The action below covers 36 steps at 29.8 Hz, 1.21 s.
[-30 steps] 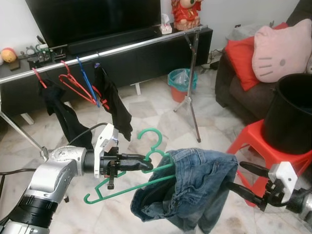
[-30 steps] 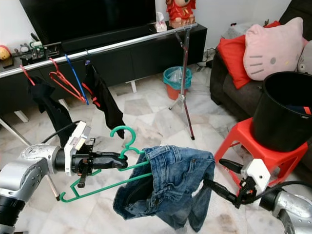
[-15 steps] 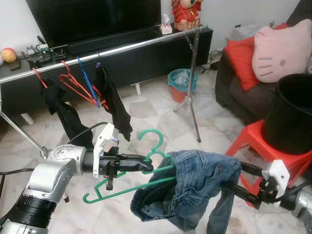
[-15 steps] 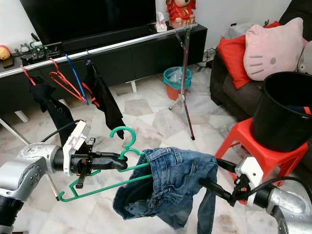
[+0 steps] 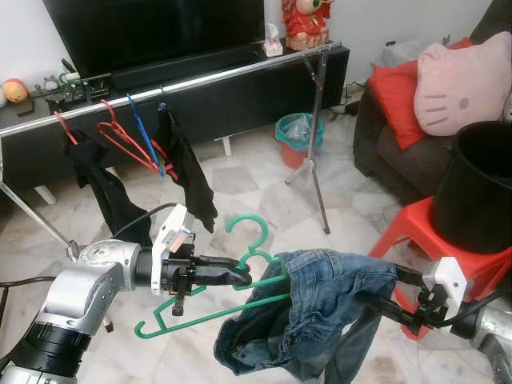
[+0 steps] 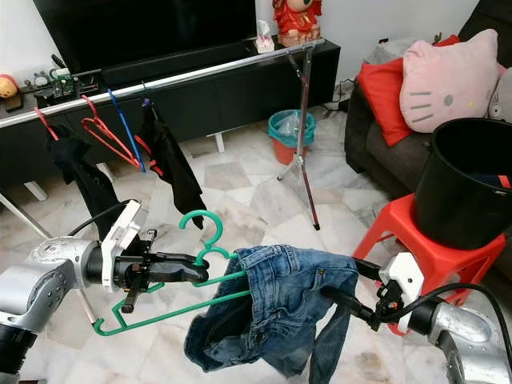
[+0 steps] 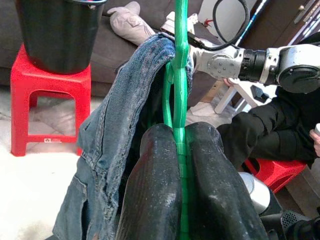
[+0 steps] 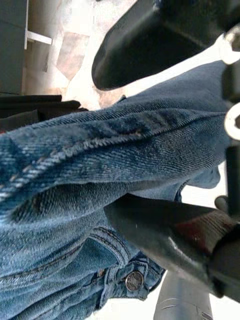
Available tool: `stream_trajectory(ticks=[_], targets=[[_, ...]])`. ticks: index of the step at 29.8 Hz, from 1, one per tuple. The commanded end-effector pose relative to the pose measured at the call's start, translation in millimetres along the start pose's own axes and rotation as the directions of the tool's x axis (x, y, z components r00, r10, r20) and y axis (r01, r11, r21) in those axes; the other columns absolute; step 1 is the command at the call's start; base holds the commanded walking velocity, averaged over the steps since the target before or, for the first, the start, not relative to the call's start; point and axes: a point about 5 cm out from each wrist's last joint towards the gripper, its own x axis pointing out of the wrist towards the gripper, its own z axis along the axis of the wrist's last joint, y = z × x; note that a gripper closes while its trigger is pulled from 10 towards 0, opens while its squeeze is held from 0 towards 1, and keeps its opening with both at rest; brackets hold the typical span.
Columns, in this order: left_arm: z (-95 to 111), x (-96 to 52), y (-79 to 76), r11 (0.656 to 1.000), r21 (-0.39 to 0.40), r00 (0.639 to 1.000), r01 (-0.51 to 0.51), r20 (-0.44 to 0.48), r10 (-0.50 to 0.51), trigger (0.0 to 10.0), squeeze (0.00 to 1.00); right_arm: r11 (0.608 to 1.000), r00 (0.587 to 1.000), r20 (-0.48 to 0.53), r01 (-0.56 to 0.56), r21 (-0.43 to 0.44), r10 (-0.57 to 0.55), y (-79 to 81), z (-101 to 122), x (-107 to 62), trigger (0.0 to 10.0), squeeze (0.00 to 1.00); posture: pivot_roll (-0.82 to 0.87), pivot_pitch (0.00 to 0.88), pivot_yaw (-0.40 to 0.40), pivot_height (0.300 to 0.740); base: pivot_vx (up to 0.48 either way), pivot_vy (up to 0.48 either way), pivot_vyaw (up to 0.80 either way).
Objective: Hang hanger
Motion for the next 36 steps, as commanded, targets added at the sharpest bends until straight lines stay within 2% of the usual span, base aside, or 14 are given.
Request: stream_trajectory(ticks=[1,36], targets=[[15.9,2.0,-6.1,0.996,0.073,0.997,0.058,0.038,-0.061,10.0,0.00,1.000,1.000,0.017,-0.019,-0.001,0.019,1.1,2.3,4.5,0.0,0.00,0.06,0.011,0.094,0.740,0.000,0.000,0.00],[12.2,2.5,-5.8,0.995,0.076,0.998,0.066,0.017,-0.067,10.0,0.00,0.999,0.998,0.045,-0.050,-0.011,0.051,2.3,10.4,8.6,0.0,0.00,0.06,0.003,0.097,0.740,0.000,0.000,0.00]])
